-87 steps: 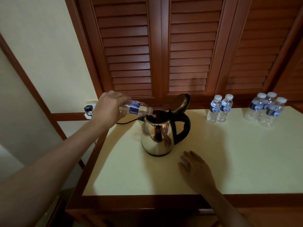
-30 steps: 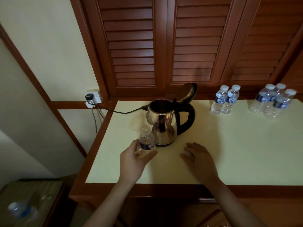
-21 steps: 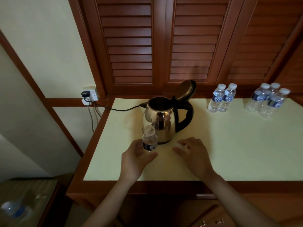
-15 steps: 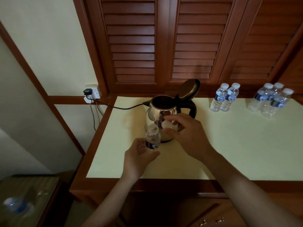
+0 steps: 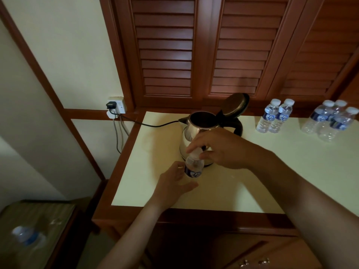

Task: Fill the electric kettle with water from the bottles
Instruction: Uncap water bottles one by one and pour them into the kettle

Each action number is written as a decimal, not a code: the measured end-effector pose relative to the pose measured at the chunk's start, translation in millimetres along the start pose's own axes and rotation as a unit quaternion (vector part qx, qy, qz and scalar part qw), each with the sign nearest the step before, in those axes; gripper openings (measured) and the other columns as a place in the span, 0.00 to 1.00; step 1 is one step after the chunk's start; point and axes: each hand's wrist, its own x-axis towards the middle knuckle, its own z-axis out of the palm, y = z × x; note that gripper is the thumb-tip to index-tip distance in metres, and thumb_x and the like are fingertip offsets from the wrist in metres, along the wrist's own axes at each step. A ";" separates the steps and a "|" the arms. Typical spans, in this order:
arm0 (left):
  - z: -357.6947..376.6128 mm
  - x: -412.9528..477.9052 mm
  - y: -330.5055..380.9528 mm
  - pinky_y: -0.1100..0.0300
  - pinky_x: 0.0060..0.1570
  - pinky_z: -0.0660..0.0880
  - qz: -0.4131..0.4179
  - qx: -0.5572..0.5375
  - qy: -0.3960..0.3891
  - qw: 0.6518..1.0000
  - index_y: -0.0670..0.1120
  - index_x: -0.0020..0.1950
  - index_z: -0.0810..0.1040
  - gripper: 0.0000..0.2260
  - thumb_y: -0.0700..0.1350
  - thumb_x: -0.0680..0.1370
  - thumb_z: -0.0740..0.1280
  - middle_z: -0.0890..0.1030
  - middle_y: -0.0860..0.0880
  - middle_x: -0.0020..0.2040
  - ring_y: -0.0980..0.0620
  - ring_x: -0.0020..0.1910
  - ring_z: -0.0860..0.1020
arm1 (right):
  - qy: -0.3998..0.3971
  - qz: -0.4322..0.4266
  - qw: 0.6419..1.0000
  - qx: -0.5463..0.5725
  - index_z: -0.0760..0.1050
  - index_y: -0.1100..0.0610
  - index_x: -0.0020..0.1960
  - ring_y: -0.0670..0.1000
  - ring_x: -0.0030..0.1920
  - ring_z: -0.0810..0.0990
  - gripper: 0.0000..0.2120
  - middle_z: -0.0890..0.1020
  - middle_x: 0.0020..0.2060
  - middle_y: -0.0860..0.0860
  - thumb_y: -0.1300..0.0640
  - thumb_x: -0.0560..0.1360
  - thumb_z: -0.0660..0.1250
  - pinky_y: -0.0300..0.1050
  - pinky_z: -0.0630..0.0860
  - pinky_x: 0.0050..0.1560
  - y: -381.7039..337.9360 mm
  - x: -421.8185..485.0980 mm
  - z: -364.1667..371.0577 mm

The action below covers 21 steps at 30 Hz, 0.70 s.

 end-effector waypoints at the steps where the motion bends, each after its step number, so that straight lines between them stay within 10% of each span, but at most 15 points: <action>1: -0.5 0.1 0.0 0.65 0.54 0.75 0.000 0.000 -0.004 1.000 0.57 0.57 0.75 0.21 0.52 0.70 0.80 0.85 0.57 0.55 0.59 0.57 0.81 | -0.001 0.003 1.000 -0.008 0.80 0.47 0.61 0.44 0.49 0.78 0.15 0.81 0.52 0.45 0.55 0.75 0.72 0.48 0.79 0.50 -1.1 0.9 -1.0; 10: 0.8 -0.3 -3.4 0.73 0.53 0.73 -0.001 0.002 -0.008 1.000 0.57 0.60 0.74 0.22 0.51 0.70 0.80 0.83 0.59 0.57 0.61 0.60 0.79 | 0.084 0.088 0.960 -0.251 0.69 0.50 0.46 0.47 0.37 0.70 0.22 0.72 0.38 0.47 0.31 0.75 0.59 0.43 0.61 0.34 -20.7 9.0 16.2; 14: -3.0 3.8 -6.4 0.61 0.58 0.77 -0.006 0.012 -0.022 1.000 0.59 0.60 0.73 0.23 0.53 0.70 0.79 0.83 0.59 0.58 0.59 0.61 0.79 | 0.041 0.071 0.986 -0.144 0.73 0.50 0.61 0.46 0.43 0.73 0.22 0.77 0.46 0.47 0.36 0.75 0.64 0.44 0.72 0.39 -18.2 3.0 7.9; 21: 0.0 4.0 -7.4 0.66 0.52 0.76 -0.003 0.011 -0.013 1.000 0.55 0.58 0.73 0.21 0.49 0.71 0.79 0.83 0.57 0.55 0.61 0.56 0.80 | 0.069 0.125 0.980 -0.136 0.69 0.54 0.50 0.48 0.40 0.74 0.20 0.74 0.41 0.48 0.36 0.77 0.60 0.44 0.70 0.37 -19.2 4.1 23.0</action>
